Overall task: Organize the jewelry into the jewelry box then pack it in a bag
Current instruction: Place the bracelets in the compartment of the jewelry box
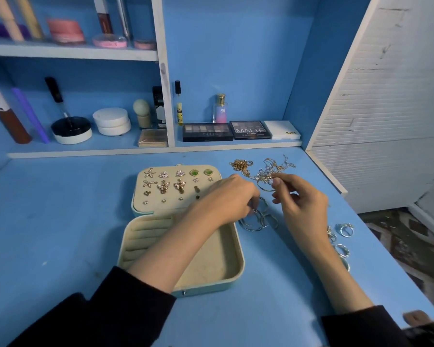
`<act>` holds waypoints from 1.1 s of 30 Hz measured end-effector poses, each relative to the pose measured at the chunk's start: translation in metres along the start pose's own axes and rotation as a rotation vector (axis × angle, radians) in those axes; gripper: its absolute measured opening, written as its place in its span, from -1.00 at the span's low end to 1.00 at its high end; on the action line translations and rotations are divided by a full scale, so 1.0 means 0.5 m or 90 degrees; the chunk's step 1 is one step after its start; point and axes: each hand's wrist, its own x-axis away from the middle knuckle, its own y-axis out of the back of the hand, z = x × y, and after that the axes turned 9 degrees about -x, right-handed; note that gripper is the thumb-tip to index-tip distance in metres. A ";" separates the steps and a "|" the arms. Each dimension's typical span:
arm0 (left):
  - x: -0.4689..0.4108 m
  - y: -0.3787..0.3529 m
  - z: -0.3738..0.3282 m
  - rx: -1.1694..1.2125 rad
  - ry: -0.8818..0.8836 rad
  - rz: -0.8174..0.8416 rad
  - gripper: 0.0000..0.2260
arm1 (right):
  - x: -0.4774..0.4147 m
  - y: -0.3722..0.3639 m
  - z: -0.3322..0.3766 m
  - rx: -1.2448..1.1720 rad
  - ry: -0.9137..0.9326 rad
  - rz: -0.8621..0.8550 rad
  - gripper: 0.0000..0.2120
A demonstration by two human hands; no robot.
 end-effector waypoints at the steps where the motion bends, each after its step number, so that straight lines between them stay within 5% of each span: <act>1: -0.001 -0.002 0.000 0.005 0.004 0.005 -0.84 | 0.000 0.000 0.000 -0.004 -0.001 -0.002 -0.89; 7: 0.000 0.000 -0.002 0.042 0.004 0.003 -0.87 | 0.000 0.003 0.003 -0.020 -0.009 -0.020 -0.90; 16: 0.091 0.062 0.035 0.206 0.097 -0.176 -0.96 | 0.004 0.004 0.014 -0.127 -0.075 -0.029 -0.88; 23: 0.187 0.049 0.073 0.014 0.136 -0.136 -0.93 | 0.028 -0.007 0.038 -0.146 -0.012 0.129 -0.89; 33: 0.218 0.027 0.070 -0.083 0.114 -0.217 -0.93 | 0.088 -0.028 0.058 -0.086 0.257 0.395 -0.86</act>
